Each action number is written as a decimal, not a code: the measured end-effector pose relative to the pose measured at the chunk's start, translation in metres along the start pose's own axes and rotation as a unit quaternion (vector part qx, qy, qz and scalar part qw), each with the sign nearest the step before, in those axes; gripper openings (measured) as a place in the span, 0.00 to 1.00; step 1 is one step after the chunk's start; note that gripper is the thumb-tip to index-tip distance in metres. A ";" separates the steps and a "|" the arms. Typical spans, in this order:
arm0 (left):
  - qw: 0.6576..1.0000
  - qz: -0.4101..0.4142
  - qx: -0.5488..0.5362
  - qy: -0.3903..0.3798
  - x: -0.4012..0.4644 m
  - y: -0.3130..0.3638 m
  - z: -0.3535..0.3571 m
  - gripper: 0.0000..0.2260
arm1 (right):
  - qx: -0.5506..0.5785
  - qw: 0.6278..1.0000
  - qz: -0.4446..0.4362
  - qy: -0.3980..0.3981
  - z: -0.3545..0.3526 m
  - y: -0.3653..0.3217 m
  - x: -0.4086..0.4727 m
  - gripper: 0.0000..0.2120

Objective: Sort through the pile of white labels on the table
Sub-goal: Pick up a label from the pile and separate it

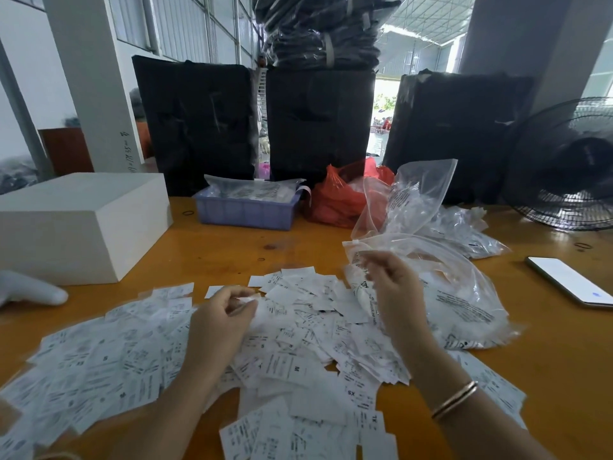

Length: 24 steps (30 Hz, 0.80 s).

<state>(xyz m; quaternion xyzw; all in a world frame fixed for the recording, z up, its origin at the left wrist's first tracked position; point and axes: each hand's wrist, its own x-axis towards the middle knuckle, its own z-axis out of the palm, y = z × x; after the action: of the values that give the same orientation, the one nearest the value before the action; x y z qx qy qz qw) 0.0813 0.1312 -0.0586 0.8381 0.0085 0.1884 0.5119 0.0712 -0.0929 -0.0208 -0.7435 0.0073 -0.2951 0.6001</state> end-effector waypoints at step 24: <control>0.936 0.281 0.165 -0.135 -0.010 -0.010 0.021 0.06 | -0.433 0.893 0.112 -0.051 -0.068 0.068 0.069 0.15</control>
<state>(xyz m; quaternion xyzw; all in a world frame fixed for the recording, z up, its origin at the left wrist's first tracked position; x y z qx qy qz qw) 0.0801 0.1160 -0.0783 0.8963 -0.2659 0.2058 0.2891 0.1214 -0.1978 -0.0446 -0.9377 0.1872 -0.1553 0.2479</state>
